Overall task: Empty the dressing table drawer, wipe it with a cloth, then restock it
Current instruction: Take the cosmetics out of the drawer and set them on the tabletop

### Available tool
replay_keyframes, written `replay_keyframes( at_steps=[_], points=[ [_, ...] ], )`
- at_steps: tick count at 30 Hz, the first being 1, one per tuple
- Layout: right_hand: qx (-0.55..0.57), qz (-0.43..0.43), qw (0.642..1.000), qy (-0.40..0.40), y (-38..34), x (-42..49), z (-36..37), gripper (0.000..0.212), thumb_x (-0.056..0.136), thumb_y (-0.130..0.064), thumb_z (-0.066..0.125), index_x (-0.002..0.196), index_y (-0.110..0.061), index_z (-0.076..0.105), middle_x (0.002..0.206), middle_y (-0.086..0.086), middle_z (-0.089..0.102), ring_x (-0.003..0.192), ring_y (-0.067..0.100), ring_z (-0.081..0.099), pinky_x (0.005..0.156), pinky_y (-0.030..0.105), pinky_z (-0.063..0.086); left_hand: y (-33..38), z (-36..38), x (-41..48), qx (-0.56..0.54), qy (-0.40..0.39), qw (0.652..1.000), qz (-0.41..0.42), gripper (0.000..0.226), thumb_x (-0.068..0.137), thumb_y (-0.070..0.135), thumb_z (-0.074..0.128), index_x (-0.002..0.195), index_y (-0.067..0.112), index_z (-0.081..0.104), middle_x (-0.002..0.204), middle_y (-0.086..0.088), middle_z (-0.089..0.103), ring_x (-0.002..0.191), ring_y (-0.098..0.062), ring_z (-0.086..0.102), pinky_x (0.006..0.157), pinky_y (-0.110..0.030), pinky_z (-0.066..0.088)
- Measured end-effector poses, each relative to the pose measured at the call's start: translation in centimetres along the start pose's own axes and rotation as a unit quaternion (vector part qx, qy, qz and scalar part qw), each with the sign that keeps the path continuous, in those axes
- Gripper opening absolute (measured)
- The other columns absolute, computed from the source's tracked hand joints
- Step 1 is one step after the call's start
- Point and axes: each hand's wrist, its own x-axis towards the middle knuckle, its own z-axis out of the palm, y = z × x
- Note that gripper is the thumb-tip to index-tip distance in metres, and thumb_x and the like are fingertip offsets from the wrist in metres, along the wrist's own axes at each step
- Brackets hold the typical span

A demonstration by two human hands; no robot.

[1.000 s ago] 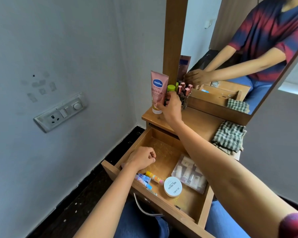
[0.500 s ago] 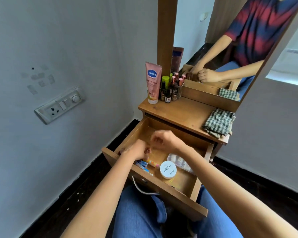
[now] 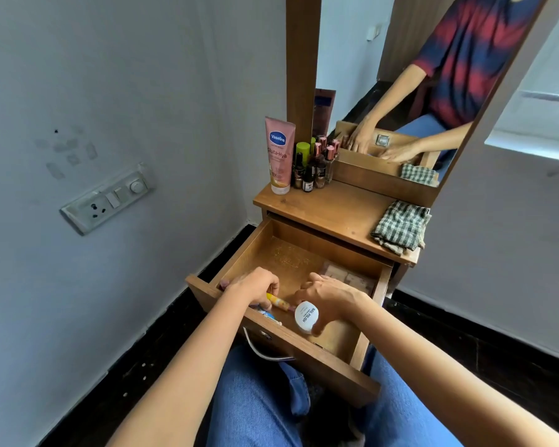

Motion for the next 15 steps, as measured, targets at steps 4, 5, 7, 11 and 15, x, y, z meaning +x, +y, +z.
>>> replay_keyframes(
  at_steps=[4, 5, 7, 11, 15],
  points=[
    [0.021, -0.011, 0.999, 0.034, -0.3, -0.6, 0.4, 0.06, 0.069, -0.052, 0.073, 0.119, -0.023, 0.055, 0.104, -0.001, 0.062, 0.087, 0.017, 0.047, 0.076, 0.029, 0.036, 0.2, 0.1, -0.1, -0.011, 0.008, 1.0, 0.005, 0.019, 0.078, 0.015, 0.074, 0.089, 0.024, 0.061, 0.099, 0.001, 0.064, 0.09, -0.019, 0.062, 0.083, -0.042, 0.054],
    [0.042, -0.008, 0.998, 0.036, -0.3, -0.7, 0.5, 0.06, 0.068, -0.052, 0.072, 0.117, -0.021, 0.056, 0.104, -0.001, 0.062, 0.088, 0.017, 0.05, 0.077, 0.028, 0.036, 0.1, 0.1, -0.2, -0.01, 0.007, 1.0, 0.005, 0.019, 0.08, 0.016, 0.073, 0.091, 0.025, 0.059, 0.101, 0.001, 0.063, 0.09, -0.019, 0.061, 0.084, -0.043, 0.053],
    [0.127, 0.033, 0.99, 0.047, 0.1, -1.1, 0.1, 0.066, 0.063, -0.052, 0.071, 0.118, -0.021, 0.055, 0.106, -0.002, 0.058, 0.093, 0.017, 0.053, 0.078, 0.027, 0.042, -0.3, 0.0, -0.1, -0.039, 0.02, 0.999, 0.002, 0.021, 0.084, 0.016, 0.068, 0.097, 0.027, 0.057, 0.104, 0.003, 0.059, 0.092, -0.018, 0.06, 0.085, -0.042, 0.053],
    [0.267, 0.094, 0.949, 0.138, 2.1, -1.6, -2.7, 0.069, 0.067, -0.053, 0.065, 0.124, -0.018, 0.05, 0.113, 0.001, 0.054, 0.1, 0.018, 0.054, 0.077, 0.024, 0.044, -0.5, -2.1, -0.2, -0.162, 0.126, 0.979, 0.008, 0.028, 0.094, 0.019, 0.056, 0.122, 0.023, 0.057, 0.118, 0.003, 0.052, 0.103, -0.016, 0.054, 0.076, -0.024, 0.044],
    [0.298, 0.163, 0.891, 0.302, 4.4, -0.8, -7.2, 0.066, 0.065, -0.06, 0.057, 0.115, -0.016, 0.054, 0.106, 0.004, 0.058, 0.095, 0.02, 0.054, 0.076, 0.032, 0.044, 0.7, -5.1, 0.4, -0.322, 0.247, 0.914, -0.013, 0.031, 0.095, 0.03, 0.055, 0.124, 0.021, 0.056, 0.122, 0.001, 0.057, 0.113, -0.017, 0.053, 0.086, -0.028, 0.041]
  ],
)
